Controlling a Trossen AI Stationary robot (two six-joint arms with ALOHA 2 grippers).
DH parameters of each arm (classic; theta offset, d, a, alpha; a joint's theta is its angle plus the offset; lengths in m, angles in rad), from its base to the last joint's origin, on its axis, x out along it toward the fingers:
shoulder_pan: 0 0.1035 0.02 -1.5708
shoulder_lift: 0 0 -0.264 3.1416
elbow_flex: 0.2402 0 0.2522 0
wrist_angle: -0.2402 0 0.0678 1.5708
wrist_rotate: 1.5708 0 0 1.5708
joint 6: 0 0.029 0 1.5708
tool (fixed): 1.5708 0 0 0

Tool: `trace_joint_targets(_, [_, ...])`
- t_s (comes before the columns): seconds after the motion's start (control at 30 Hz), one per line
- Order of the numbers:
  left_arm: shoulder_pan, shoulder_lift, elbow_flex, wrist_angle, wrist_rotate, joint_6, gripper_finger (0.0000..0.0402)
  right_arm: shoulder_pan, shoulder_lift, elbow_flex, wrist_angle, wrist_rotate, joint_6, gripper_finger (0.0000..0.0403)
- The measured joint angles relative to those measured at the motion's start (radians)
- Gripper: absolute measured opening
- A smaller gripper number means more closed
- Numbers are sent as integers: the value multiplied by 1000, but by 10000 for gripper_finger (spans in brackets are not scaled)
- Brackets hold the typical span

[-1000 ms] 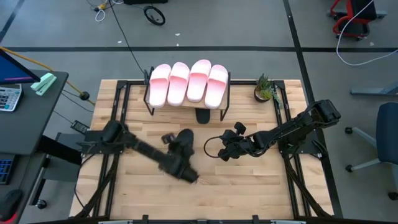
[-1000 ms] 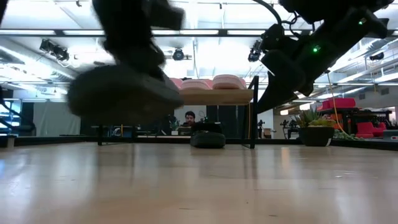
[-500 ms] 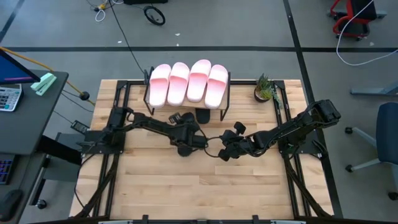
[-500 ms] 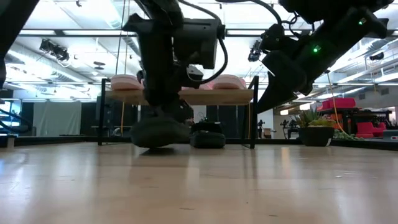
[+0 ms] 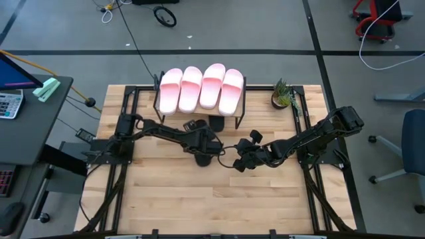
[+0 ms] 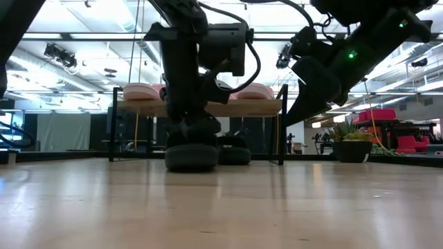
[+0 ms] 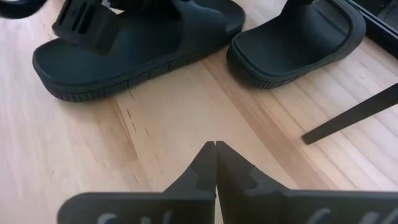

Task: Pick and place slides into the shelf
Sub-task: Put the black slide under the shelf

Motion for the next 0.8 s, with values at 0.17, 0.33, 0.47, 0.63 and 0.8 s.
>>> trace_joint_targets(0.17, [-44, 1, 19, -32, 15, -3, 159, 0, 0, 0, 0, 0, 0, 5])
trace_joint_targets(0.33, [-78, 2, 97, -71, 23, -3, 197, 0, 0, 0, 0, 0, 0, 7])
trace_joint_targets(0.47, [-106, 2, 175, -112, 18, -12, 224, 1, 0, 0, 0, 0, 0, 5])
trace_joint_targets(0.63, [-161, 2, 250, -117, 76, -109, 229, 1, 0, 0, 0, 0, 0, 6])
trace_joint_targets(0.8, [-228, 2, 226, -4, 188, -124, 186, 2, 0, 3, 4, -1, -3, 7])
